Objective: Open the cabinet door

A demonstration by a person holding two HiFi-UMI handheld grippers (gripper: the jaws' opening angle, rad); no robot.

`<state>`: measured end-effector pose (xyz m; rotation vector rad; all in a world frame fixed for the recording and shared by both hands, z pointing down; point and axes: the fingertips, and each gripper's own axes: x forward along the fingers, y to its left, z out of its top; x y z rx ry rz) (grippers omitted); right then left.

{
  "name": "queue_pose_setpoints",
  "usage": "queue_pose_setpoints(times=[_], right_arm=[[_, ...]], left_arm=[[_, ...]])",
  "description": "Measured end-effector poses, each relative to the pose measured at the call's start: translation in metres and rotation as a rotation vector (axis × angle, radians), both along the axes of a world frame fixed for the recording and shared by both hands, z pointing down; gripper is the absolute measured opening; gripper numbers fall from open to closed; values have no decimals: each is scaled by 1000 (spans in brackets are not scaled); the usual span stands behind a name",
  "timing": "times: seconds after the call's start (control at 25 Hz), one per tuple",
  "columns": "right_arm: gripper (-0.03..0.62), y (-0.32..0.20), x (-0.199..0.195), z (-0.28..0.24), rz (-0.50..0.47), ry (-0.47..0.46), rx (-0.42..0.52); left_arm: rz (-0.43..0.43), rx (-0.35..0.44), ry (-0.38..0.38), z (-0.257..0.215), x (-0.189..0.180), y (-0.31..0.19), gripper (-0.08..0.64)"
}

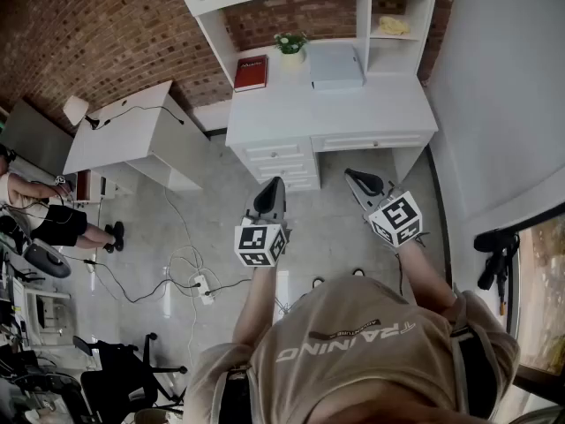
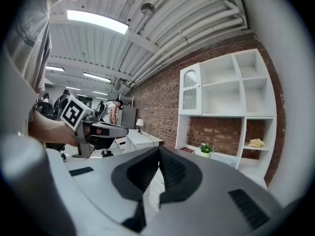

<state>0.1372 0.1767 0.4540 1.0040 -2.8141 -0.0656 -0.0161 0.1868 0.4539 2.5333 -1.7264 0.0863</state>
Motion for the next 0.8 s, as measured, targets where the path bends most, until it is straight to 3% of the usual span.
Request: queue_pose_setpoints(times=[0.52,0.8], right_arm=[[12,-7,-28,6,43,16,-3],[12,3,-45,27,55,34,-55]], left_arm=[[48,26,7,-4,-26,-14,9],[49,-33,45,27,-48,-8,9]])
